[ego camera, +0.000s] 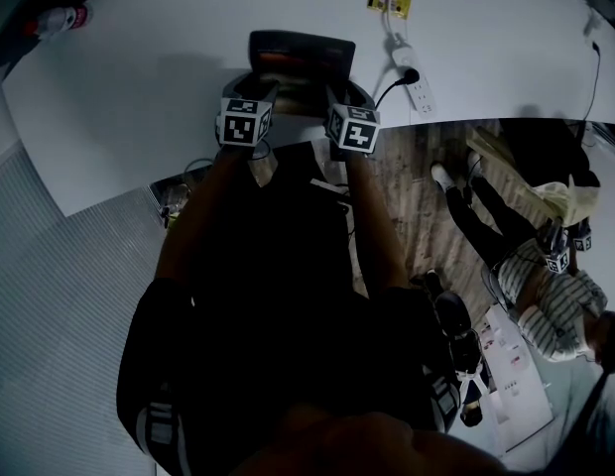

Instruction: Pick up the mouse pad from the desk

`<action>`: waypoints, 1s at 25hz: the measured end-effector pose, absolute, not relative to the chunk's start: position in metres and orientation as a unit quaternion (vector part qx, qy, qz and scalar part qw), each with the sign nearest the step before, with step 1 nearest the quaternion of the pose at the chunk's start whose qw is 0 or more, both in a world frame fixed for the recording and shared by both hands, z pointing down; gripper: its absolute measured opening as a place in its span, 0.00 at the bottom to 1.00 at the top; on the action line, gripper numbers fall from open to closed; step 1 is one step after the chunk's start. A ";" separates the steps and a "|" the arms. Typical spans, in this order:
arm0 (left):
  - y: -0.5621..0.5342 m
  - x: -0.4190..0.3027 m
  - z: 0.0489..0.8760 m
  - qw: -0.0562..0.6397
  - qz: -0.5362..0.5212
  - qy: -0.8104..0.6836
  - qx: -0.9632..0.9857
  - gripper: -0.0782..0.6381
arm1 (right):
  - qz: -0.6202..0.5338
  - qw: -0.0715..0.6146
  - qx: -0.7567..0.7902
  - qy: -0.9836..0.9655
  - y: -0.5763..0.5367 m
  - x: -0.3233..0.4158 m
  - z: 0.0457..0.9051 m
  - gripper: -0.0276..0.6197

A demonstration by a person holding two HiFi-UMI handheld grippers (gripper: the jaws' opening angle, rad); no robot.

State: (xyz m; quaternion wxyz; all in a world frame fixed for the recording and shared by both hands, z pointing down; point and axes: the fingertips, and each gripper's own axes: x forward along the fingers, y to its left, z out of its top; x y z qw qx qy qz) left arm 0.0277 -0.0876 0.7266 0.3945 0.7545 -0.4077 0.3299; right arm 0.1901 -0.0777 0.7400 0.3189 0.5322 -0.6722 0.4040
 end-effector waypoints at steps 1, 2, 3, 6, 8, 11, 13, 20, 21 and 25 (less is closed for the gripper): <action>-0.086 0.030 0.727 0.394 0.330 -0.406 0.755 0.40 | 0.401 0.322 0.529 -0.675 -0.077 0.187 0.740 0.34; -0.085 0.033 0.728 0.393 0.330 -0.406 0.756 0.40 | 0.398 0.324 0.527 -0.677 -0.076 0.185 0.741 0.35; -0.085 0.034 0.728 0.394 0.329 -0.406 0.756 0.40 | 0.399 0.324 0.526 -0.678 -0.075 0.184 0.742 0.35; -0.084 0.035 0.729 0.396 0.328 -0.402 0.758 0.40 | 0.404 0.325 0.523 -0.676 -0.072 0.182 0.743 0.35; -0.084 0.035 0.729 0.396 0.328 -0.399 0.759 0.40 | 0.408 0.322 0.523 -0.675 -0.071 0.181 0.744 0.35; -0.083 0.035 0.729 0.396 0.328 -0.399 0.760 0.40 | 0.410 0.317 0.524 -0.676 -0.070 0.179 0.742 0.35; -0.083 0.035 0.729 0.395 0.328 -0.398 0.760 0.40 | 0.410 0.316 0.523 -0.677 -0.070 0.177 0.740 0.35; -0.082 0.037 0.729 0.394 0.329 -0.398 0.760 0.40 | 0.411 0.315 0.515 -0.683 -0.068 0.167 0.739 0.35; -0.082 0.037 0.729 0.394 0.328 -0.398 0.760 0.40 | 0.413 0.314 0.515 -0.683 -0.067 0.166 0.739 0.35; -0.083 0.038 0.730 0.393 0.328 -0.399 0.761 0.40 | 0.416 0.311 0.514 -0.683 -0.069 0.163 0.739 0.35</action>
